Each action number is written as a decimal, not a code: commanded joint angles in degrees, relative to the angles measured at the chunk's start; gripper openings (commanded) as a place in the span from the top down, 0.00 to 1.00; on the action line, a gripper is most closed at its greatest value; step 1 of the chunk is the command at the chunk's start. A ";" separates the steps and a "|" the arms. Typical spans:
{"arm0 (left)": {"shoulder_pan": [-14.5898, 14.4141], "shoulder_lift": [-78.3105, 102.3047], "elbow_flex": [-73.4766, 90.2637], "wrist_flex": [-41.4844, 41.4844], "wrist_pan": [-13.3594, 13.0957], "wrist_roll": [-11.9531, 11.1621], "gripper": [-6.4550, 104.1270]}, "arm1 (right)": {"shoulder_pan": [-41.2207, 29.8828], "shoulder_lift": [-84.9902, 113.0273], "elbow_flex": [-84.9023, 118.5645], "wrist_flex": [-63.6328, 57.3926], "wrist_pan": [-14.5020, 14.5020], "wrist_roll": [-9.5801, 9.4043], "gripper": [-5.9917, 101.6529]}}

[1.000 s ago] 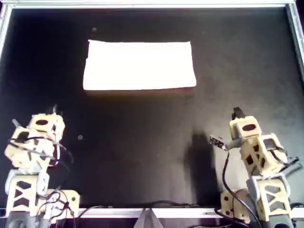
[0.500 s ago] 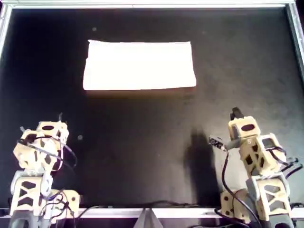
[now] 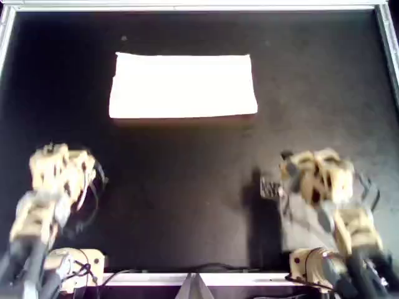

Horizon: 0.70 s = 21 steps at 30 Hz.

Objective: Fold a cloth

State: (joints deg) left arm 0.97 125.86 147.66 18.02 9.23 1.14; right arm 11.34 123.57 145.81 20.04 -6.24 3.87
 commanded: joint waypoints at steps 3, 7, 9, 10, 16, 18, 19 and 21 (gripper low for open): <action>-0.88 -19.60 -17.05 -0.70 0.35 0.62 0.12 | 0.09 -28.56 -26.63 -2.81 -0.53 0.53 0.15; -5.54 -26.19 -23.20 -0.79 0.26 0.62 0.08 | 1.49 -39.64 -36.91 -2.81 -0.53 0.53 0.12; -7.65 -28.21 -26.10 -1.23 0.26 0.62 0.08 | 2.90 -42.45 -40.34 -2.81 -0.44 0.53 0.12; -8.35 -29.27 -27.51 -1.32 0.18 0.62 0.08 | 3.69 -43.86 -42.01 -2.81 0.18 0.35 0.12; -8.96 -37.18 -36.83 -1.58 0.00 0.62 0.08 | 4.57 -51.59 -53.09 -2.81 0.44 -0.26 0.11; -8.96 -40.25 -39.55 -1.58 -0.26 0.62 0.08 | 4.57 -55.11 -57.30 -2.81 0.44 -0.09 0.12; -8.96 -41.75 -40.78 -1.58 -0.26 0.62 0.08 | 4.57 -57.04 -58.97 -2.81 0.44 0.00 0.12; -8.96 -44.65 -43.15 -1.58 -0.26 0.62 0.08 | 4.57 -60.64 -62.23 -2.81 0.44 0.35 0.12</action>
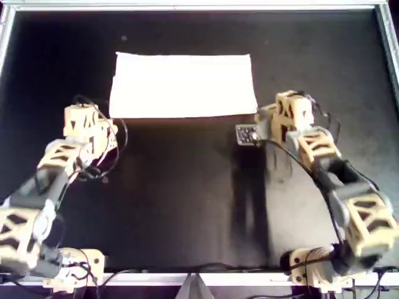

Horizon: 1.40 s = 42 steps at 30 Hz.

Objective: Fold a cloth

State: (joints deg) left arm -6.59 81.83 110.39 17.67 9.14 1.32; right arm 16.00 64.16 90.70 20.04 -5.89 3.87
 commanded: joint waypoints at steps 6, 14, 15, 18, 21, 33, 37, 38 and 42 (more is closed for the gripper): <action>-1.41 -6.33 -11.95 -1.23 -0.18 0.44 0.08 | -0.09 -8.09 -13.89 -2.81 0.09 0.44 0.12; -1.41 -13.97 -21.71 -1.23 -0.18 0.44 0.08 | -0.18 -11.87 -18.90 -2.81 0.09 0.44 0.12; -1.41 -15.03 -22.85 -1.23 -0.18 0.44 0.08 | -0.18 -12.30 -19.69 -2.81 0.09 0.44 0.12; -1.41 -18.19 -26.10 -1.23 -0.18 0.44 0.08 | -0.18 -14.06 -22.32 -2.81 0.09 0.44 0.12; -1.41 -21.01 -28.65 -1.23 -0.18 0.44 0.08 | -0.18 -15.73 -24.52 -2.81 0.09 0.44 0.12; -1.41 -24.43 -30.06 -1.05 0.26 0.44 0.20 | -0.18 -15.91 -24.70 -2.72 -0.70 -0.35 0.28; -1.32 -23.47 -30.15 -1.14 0.26 0.44 0.40 | -0.18 -15.56 -24.87 -2.72 -0.70 -0.35 0.49; -1.32 -23.38 -30.23 -1.14 0.35 0.44 0.46 | -0.44 -15.47 -24.87 -2.72 -0.70 0.26 0.55; -1.32 -23.29 -30.23 -1.23 0.35 0.44 0.70 | -0.53 -14.50 -24.96 -2.81 -0.79 0.44 0.78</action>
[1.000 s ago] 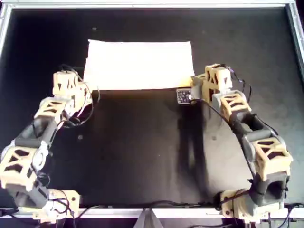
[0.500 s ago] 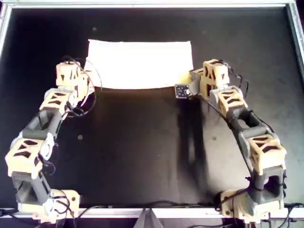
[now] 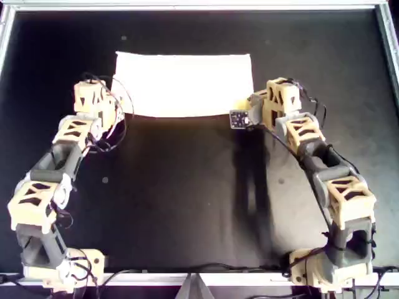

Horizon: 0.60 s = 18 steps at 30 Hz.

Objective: Fold a cloth

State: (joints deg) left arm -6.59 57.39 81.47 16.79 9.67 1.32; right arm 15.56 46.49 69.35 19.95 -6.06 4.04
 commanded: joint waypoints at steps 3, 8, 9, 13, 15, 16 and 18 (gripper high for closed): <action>-1.32 1.14 -1.32 -0.35 -0.18 -0.44 0.86 | -0.09 3.25 -3.60 -2.72 -0.62 0.26 0.92; -0.79 1.32 -1.32 -0.18 -0.18 -0.44 0.96 | -0.62 3.34 -3.16 -2.72 -0.62 0.26 0.96; -0.79 1.32 -1.23 -0.18 -0.18 -0.44 0.96 | -0.70 3.43 -2.90 -2.72 -0.62 0.26 0.96; -1.49 2.55 -0.53 0.00 -0.09 -0.44 0.96 | -0.79 3.78 -2.37 -2.64 -0.70 -0.18 0.96; -2.29 6.33 0.00 0.00 0.00 0.44 0.96 | -0.79 5.36 -2.20 -2.55 -0.70 0.18 0.96; -2.72 8.35 0.09 0.09 0.00 0.53 0.96 | -0.79 6.50 -2.20 -2.02 -0.70 0.26 0.96; -3.08 12.22 1.14 0.09 0.00 0.53 0.96 | -0.79 8.61 -1.67 -1.85 -0.70 0.26 0.96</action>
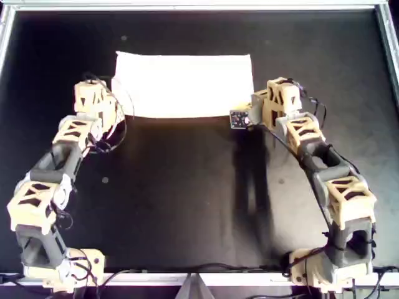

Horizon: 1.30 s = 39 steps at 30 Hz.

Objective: Fold a cloth

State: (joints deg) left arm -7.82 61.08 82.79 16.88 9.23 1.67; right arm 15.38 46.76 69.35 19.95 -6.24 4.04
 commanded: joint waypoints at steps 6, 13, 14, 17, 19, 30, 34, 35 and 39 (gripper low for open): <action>-1.93 16.61 5.80 0.53 0.35 0.09 0.95 | -0.53 17.67 6.33 -1.85 -0.53 -0.18 0.96; -1.93 21.09 12.66 0.53 0.35 0.09 0.95 | -0.44 28.12 20.92 -1.85 -0.53 -0.53 0.96; -1.93 21.80 13.62 0.53 0.35 0.09 0.95 | -0.53 29.44 22.76 -1.85 -0.53 -0.53 0.96; -1.93 23.38 16.79 0.53 0.35 0.09 0.95 | -0.53 32.78 29.09 -1.85 -0.53 -0.53 0.96; -2.02 23.99 19.07 0.53 0.35 0.09 0.95 | -0.44 34.98 32.17 -1.85 -0.53 -0.53 0.96; -6.59 31.38 31.55 0.53 0.35 -0.09 0.95 | 0.26 43.33 42.19 -1.85 -0.53 -0.62 0.96; -7.03 36.47 36.56 0.53 0.35 0.09 0.95 | 0.35 44.56 45.18 -1.85 -0.53 -0.62 0.96; -7.03 37.79 37.88 0.53 0.35 0.09 0.95 | 0.35 45.00 46.05 -1.85 -0.53 -0.62 0.96; -7.12 42.54 44.21 0.53 0.35 0.09 0.95 | 0.35 47.46 50.27 -1.85 -0.53 -0.62 0.96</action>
State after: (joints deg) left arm -13.54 97.56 125.16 17.31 9.23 1.49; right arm 15.91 88.86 118.92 19.95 -6.33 3.78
